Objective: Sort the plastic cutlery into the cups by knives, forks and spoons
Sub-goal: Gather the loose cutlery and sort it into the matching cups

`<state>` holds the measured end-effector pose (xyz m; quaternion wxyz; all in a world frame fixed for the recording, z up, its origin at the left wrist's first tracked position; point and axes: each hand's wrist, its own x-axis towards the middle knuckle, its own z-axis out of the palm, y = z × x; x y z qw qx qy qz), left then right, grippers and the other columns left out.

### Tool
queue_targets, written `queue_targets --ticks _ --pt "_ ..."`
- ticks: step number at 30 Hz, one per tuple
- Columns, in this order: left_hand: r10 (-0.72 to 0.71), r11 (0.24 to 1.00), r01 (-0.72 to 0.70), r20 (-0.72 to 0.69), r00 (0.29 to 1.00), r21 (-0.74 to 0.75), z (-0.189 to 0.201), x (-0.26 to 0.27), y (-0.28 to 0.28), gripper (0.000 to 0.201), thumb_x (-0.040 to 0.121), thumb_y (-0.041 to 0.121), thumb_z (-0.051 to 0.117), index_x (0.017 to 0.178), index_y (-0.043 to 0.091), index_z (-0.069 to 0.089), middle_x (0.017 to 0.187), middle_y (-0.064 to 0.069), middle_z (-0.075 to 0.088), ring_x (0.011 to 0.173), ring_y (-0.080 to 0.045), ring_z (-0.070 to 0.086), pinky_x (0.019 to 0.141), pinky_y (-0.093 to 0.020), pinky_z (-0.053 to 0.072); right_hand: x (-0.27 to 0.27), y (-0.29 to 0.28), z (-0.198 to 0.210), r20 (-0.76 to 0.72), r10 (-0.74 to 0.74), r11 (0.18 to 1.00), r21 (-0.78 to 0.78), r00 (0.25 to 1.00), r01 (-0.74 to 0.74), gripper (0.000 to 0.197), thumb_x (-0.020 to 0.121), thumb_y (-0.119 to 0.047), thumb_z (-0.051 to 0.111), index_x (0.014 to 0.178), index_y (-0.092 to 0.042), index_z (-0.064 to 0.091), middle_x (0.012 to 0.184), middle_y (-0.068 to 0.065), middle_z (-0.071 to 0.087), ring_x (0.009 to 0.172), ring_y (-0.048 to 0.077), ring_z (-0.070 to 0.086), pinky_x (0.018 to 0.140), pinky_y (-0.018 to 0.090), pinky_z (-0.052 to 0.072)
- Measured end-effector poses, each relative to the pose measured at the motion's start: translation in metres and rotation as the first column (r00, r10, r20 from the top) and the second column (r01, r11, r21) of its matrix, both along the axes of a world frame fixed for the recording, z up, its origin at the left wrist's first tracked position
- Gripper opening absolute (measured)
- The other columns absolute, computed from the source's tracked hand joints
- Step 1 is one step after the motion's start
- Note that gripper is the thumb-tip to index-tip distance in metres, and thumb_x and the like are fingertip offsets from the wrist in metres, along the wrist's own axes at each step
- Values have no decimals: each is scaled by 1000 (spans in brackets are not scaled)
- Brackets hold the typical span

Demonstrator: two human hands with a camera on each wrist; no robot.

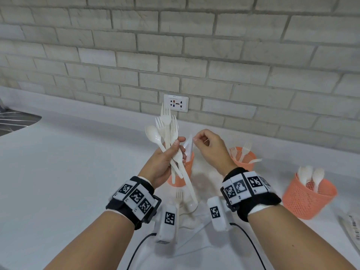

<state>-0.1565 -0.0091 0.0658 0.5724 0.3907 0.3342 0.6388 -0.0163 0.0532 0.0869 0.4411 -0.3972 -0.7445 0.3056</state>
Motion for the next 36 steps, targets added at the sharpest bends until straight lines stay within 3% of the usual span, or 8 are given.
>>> queue_targets --ticks 4,10,17,23,27,29,33,36 --pt "30 999 -30 7 1000 33 5 10 3 21 98 21 39 104 13 57 71 -3 55 59 -11 62 59 -24 55 13 -31 7 90 301 929 -252 949 -271 18 89 -26 61 77 -14 55 65 -1 61 55 5 55 51 13 41" --pt "41 999 -41 -28 999 22 6 32 4 29 98 29 37 101 10 58 76 -1 53 62 -11 60 62 -25 54 31 -44 -2 24 331 877 -377 943 -298 14 95 -12 50 107 -6 44 65 2 57 58 19 56 62 29 47" --pt "77 997 -78 -196 978 1 0 54 7 26 95 30 44 97 12 62 79 -4 55 63 -14 49 59 -26 44 84 -42 11 213 250 924 -344 944 -167 12 95 -9 48 89 -14 56 63 -7 48 45 -5 45 49 10 35" --pt "-49 999 46 -126 991 -22 1 83 1 27 97 26 43 106 11 63 76 0 54 62 -10 50 53 -21 47 106 -40 11 -45 60 939 -335 997 -71 17 90 -27 59 86 -11 59 51 -10 38 47 6 35 54 21 30" --pt "-113 993 116 -208 971 1 0 102 -3 23 93 22 49 99 4 61 71 -4 59 59 -13 55 56 -24 49 106 -46 13 -191 59 930 -347 980 -124 29 84 -32 67 93 -6 58 62 -3 57 50 -1 54 58 15 44" --pt "-151 987 159 -241 959 13 1 111 -5 20 96 17 45 95 2 58 71 -7 56 55 -12 54 52 -23 48 104 -47 12 -274 61 908 -384 960 -167 39 79 -31 73 99 -3 54 63 8 56 51 15 58 63 31 55" --pt "-251 956 290 -403 880 37 2 128 -12 27 99 10 37 82 1 56 60 -2 60 50 -12 52 55 -22 47 105 -51 10 -318 76 887 -411 945 -210 20 82 -13 69 89 -2 54 61 11 58 29 18 44 33 25 42" --pt "-341 933 356 -418 842 -44 3 132 -13 29 99 11 36 82 0 57 58 1 62 50 -8 56 55 -18 49 110 -46 5 -324 73 882 -421 943 -212 17 85 -13 66 87 -1 53 58 15 56 25 18 40 29 23 37"
